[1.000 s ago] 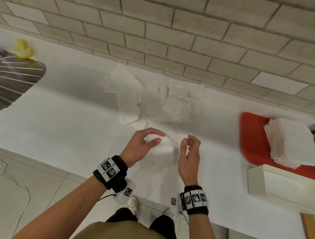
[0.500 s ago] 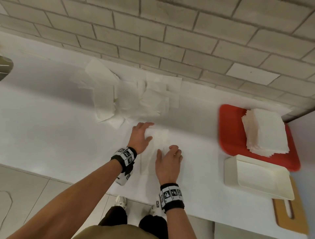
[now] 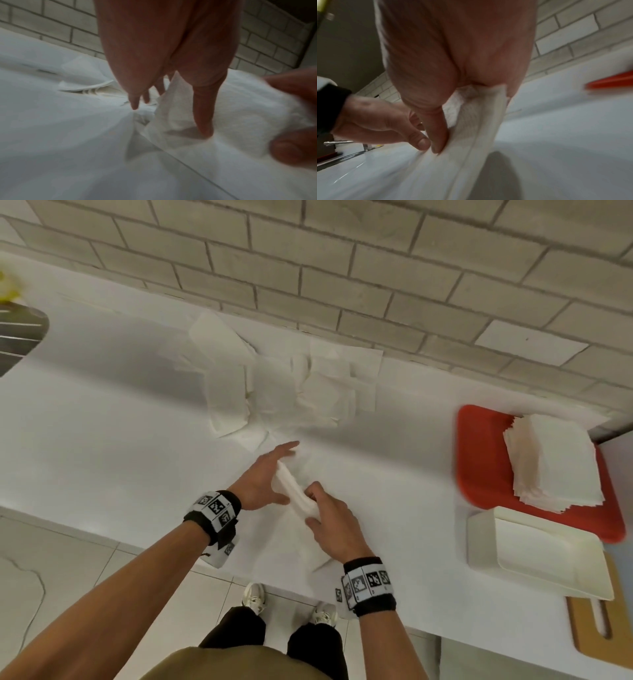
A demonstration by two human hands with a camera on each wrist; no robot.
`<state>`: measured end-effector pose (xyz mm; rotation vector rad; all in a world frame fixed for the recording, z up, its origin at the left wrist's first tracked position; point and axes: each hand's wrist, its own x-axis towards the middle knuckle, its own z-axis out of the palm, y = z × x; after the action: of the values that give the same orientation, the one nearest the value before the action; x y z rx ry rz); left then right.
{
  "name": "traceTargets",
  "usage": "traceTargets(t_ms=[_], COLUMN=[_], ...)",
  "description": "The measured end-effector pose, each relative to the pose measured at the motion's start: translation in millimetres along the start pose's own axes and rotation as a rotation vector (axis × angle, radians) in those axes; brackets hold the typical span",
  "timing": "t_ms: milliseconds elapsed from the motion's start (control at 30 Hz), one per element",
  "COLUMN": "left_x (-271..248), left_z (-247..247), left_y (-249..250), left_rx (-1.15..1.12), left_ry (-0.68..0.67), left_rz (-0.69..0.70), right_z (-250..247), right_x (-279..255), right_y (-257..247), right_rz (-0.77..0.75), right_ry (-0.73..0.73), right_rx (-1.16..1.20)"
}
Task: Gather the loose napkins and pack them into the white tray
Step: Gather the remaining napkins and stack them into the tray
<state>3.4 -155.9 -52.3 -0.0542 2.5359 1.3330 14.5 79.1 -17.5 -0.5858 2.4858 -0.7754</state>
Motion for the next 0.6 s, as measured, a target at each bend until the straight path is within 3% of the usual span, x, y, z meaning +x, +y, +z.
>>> traceTargets(t_ms=[67, 133, 333, 433, 600], left_x=[-11.9, -25.4, -62.8, -76.7, -101.5], left_z=[-10.1, -13.2, 13.0, 33.0, 59.7], left_y=[-0.6, -2.9, -8.7, 5.0, 30.1], left_rx=[-0.112, -0.139, -0.248, -0.378, -0.445], left_ry=[-0.024, -0.001, 0.084, 0.153, 0.346], left_rz=[0.001, 0.014, -0.104, -0.008, 0.063], right_z=[-3.2, -2.7, 27.9, 49.0, 51.2], right_x=[-17.0, -33.4, -72.8, -80.9, -95.7], right_y=[0.0, 10.4, 29.1, 13.9, -0.4], right_rz=[-0.011, 0.071, 0.252, 0.206, 0.065], right_ry=[0.047, 0.118, 0.509, 0.714, 0.906], right_rx=[0.09, 0.257, 0.64, 0.767, 0.686])
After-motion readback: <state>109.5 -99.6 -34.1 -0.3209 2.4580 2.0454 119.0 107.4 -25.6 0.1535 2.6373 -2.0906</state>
